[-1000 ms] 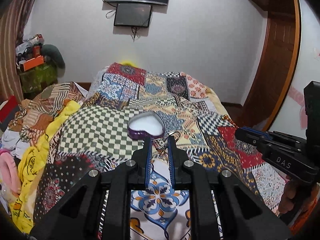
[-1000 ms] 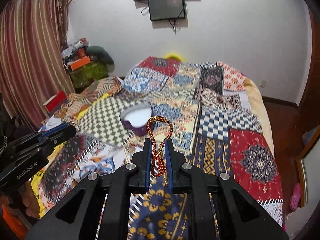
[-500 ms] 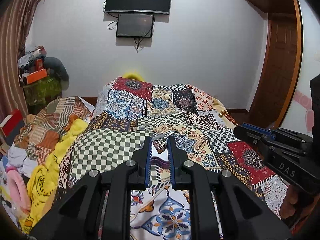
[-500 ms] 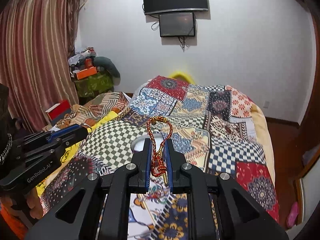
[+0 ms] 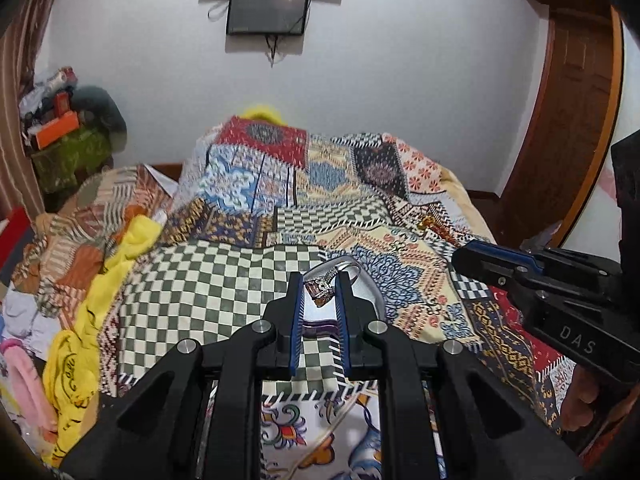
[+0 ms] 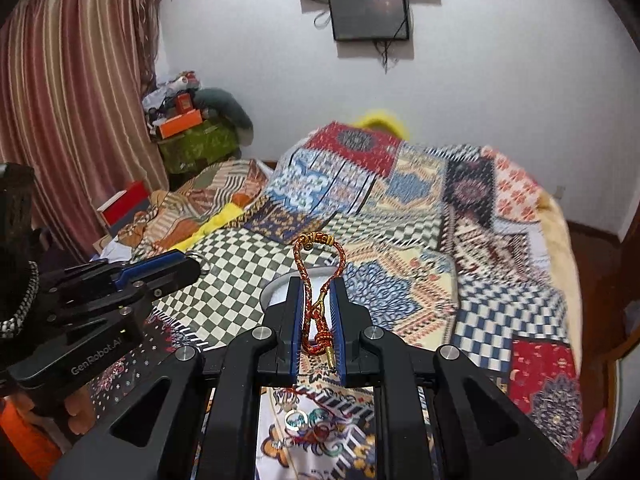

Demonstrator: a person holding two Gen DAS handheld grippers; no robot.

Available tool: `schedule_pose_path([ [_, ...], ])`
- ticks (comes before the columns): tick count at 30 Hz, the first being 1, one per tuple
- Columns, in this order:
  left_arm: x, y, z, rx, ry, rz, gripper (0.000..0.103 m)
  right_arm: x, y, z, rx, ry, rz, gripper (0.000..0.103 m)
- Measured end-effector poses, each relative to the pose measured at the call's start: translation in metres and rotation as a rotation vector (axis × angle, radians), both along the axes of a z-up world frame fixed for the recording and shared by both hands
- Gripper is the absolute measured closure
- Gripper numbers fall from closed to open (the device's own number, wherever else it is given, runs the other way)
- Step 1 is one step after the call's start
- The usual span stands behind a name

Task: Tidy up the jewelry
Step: 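Carry the bracelet and pendant over the purple heart tin with both tools, then lower both items into the tin and open both tools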

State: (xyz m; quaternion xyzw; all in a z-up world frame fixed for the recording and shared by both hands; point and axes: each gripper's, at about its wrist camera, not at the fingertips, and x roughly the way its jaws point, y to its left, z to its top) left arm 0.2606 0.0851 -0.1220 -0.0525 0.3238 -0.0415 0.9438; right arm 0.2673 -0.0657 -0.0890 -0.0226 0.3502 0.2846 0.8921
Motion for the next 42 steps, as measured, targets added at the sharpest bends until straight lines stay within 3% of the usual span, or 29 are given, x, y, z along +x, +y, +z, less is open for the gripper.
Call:
schedule_pose_path([
  [3, 0.018, 0.004, -0.012, -0.033, 0.042, -0.024, 0.089, 0.014, 0.007, -0.011, -0.023, 0.031, 0.015, 0.091],
  [12, 0.066, 0.001, -0.046, -0.030, 0.152, -0.073, 0.089, 0.046, 0.022, -0.042, -0.071, 0.140, 0.072, 0.091],
  [28, 0.105, 0.011, -0.082, -0.101, 0.295, -0.101, 0.089, 0.066, 0.039, -0.072, -0.164, 0.208, 0.136, 0.091],
  [38, 0.102, 0.013, -0.071, -0.092, 0.278, -0.116, 0.089, 0.069, 0.043, -0.074, -0.151, 0.245, 0.155, 0.090],
  [42, 0.094, 0.018, -0.060, -0.078, 0.250, -0.101, 0.089, 0.069, 0.046, -0.075, -0.163, 0.256, 0.148, 0.082],
])
